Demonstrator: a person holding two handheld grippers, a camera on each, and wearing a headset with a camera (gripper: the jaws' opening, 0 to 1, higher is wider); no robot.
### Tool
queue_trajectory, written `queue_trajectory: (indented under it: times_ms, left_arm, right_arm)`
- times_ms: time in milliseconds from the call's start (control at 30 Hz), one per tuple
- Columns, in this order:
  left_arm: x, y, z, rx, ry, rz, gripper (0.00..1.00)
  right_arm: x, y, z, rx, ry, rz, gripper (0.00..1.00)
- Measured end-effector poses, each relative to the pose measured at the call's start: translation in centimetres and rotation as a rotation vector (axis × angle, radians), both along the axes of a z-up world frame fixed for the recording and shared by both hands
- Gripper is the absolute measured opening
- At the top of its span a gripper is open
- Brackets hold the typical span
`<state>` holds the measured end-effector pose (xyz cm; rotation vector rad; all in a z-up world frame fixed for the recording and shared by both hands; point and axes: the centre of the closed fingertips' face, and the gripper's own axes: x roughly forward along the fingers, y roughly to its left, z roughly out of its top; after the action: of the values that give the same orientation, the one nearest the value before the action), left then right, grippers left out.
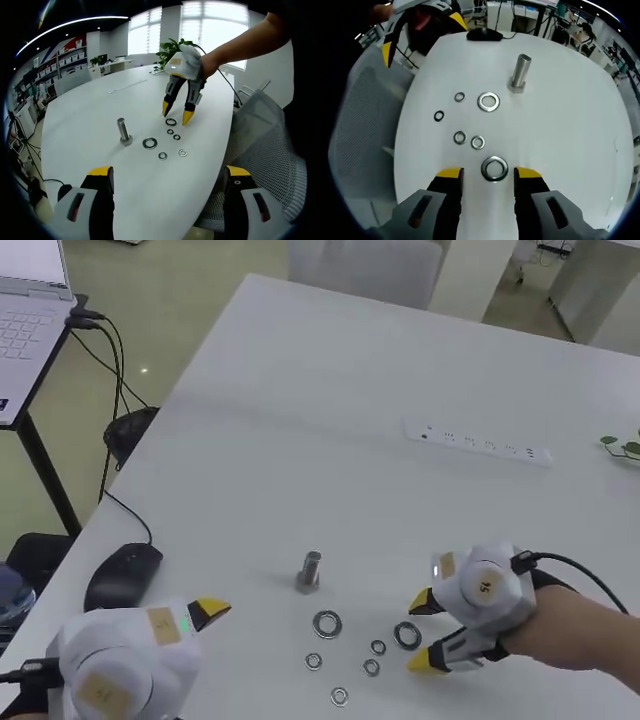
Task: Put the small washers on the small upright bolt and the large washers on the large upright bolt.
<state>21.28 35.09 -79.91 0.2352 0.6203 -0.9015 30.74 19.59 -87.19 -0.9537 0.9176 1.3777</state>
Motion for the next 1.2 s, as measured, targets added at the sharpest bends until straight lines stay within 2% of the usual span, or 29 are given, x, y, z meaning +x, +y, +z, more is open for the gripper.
queue_trajectory:
  times_ms: [167, 433, 533, 800, 1067, 1200]
  left_arm:
    - [-0.1, 0.3, -0.1, 0.005, 0.005, -0.001, 0.90]
    - [0.0, 0.6, 0.0, 0.011, -0.007, 0.001, 0.90]
    - [0.1, 1.0, -0.3, 0.041, -0.014, -0.008, 0.90]
    - [0.1, 1.1, -0.8, 0.067, -0.016, -0.020, 0.89]
    - [-0.1, 0.8, -0.7, 0.062, -0.010, -0.023, 0.88]
    - [-0.2, 0.7, -0.7, 0.062, -0.009, -0.028, 0.88]
  right_arm:
    - [0.0, -0.1, -0.3, -0.019, -0.002, 0.016, 0.40]
    - [-0.1, -0.2, -0.6, -0.031, 0.009, 0.020, 0.37]
    - [0.1, -0.1, -0.6, -0.035, 0.010, 0.023, 0.36]
    - [0.3, -0.1, -0.6, -0.044, 0.008, 0.032, 0.33]
    - [0.3, -0.1, -0.7, -0.059, 0.005, 0.055, 0.31]
    - [0.3, -0.1, -0.7, -0.073, 0.001, 0.066, 0.26]
